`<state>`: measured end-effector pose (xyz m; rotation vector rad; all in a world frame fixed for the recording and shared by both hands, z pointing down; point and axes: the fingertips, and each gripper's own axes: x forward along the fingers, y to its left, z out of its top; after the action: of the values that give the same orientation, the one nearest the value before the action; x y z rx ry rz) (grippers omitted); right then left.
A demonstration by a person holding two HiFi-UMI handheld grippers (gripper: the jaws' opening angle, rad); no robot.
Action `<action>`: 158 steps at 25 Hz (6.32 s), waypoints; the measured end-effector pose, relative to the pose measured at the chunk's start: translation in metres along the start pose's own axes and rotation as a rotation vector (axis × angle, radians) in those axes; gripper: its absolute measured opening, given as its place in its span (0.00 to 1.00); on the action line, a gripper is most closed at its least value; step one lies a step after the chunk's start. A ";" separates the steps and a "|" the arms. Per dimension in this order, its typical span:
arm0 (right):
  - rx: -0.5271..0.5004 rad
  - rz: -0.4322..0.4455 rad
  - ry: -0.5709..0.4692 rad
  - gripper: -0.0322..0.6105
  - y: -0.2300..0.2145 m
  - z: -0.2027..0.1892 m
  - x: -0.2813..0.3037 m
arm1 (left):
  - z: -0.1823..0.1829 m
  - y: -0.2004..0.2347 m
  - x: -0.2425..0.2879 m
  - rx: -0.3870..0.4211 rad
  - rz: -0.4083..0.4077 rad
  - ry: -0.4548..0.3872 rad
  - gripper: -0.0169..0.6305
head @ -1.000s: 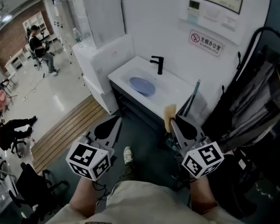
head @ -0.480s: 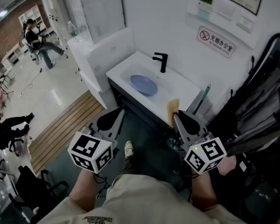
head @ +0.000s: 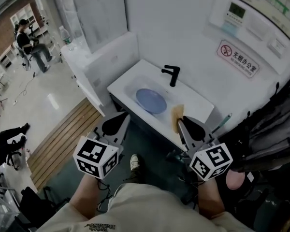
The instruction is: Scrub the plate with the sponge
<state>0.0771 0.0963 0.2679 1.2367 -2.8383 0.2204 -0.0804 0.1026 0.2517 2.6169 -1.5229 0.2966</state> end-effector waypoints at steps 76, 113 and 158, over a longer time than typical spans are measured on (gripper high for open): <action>0.213 0.165 0.624 0.13 -0.191 -0.344 0.412 | -0.373 0.205 0.367 -0.326 -0.168 1.032 0.37; 0.146 0.174 1.098 0.13 -0.218 -0.433 0.316 | -0.379 0.230 0.375 -0.370 -0.048 0.998 0.13; 0.204 0.518 1.000 0.13 -0.119 -0.384 0.324 | -0.372 0.256 0.363 -0.602 0.029 0.907 0.10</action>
<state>-0.0652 -0.1628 0.6909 0.2005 -2.1593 0.8656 -0.1724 -0.2644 0.6909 1.6225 -1.0776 0.7518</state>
